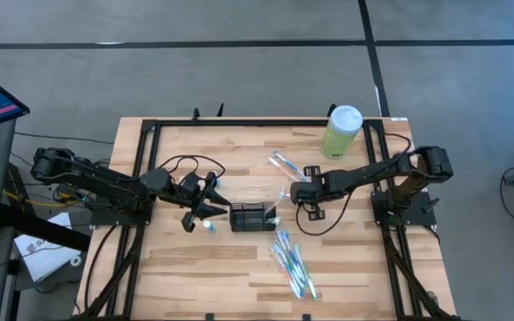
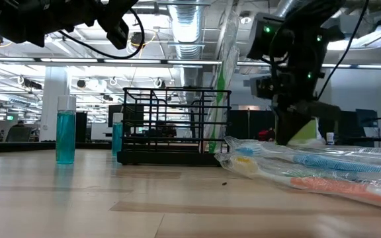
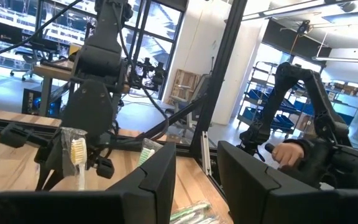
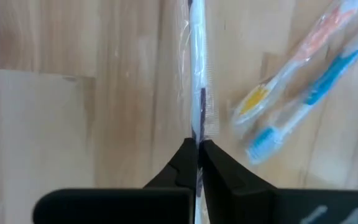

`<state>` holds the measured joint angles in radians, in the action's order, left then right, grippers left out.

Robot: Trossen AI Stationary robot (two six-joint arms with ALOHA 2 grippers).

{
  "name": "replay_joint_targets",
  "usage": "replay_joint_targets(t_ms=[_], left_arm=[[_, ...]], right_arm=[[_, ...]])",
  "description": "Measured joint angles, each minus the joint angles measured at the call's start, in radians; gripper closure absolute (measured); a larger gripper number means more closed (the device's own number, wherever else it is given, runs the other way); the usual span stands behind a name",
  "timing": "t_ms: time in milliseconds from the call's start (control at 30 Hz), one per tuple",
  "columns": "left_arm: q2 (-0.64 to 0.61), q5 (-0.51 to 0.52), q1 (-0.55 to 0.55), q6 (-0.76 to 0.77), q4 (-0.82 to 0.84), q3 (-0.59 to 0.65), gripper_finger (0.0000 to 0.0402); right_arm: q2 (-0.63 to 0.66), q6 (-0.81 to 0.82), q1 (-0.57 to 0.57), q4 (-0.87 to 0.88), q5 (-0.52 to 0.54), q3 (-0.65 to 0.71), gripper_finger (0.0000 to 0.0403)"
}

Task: Pick & Place toothbrushing station
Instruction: Put the purple toothbrush into the mesh

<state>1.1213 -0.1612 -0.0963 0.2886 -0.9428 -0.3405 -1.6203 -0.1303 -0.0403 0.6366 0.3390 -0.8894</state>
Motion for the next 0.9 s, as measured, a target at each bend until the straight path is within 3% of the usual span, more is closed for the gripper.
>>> replay_joint_targets(t_ms=[200,467,900], left_arm=[[0.000,0.000,0.000,0.000,0.000,0.000,0.0289],[0.000,0.012,0.000,0.000,0.001,0.000,0.0289],[0.000,0.194,0.000,-0.075,0.000,0.000,0.0289]], right_arm=[[0.036,0.027,-0.008,0.084,0.029,-0.077,0.0402],[0.192,0.045,-0.018,0.076,0.055,-0.108,0.0403],[0.323,0.049,-0.045,-0.107,0.055,-0.108,0.0403]])
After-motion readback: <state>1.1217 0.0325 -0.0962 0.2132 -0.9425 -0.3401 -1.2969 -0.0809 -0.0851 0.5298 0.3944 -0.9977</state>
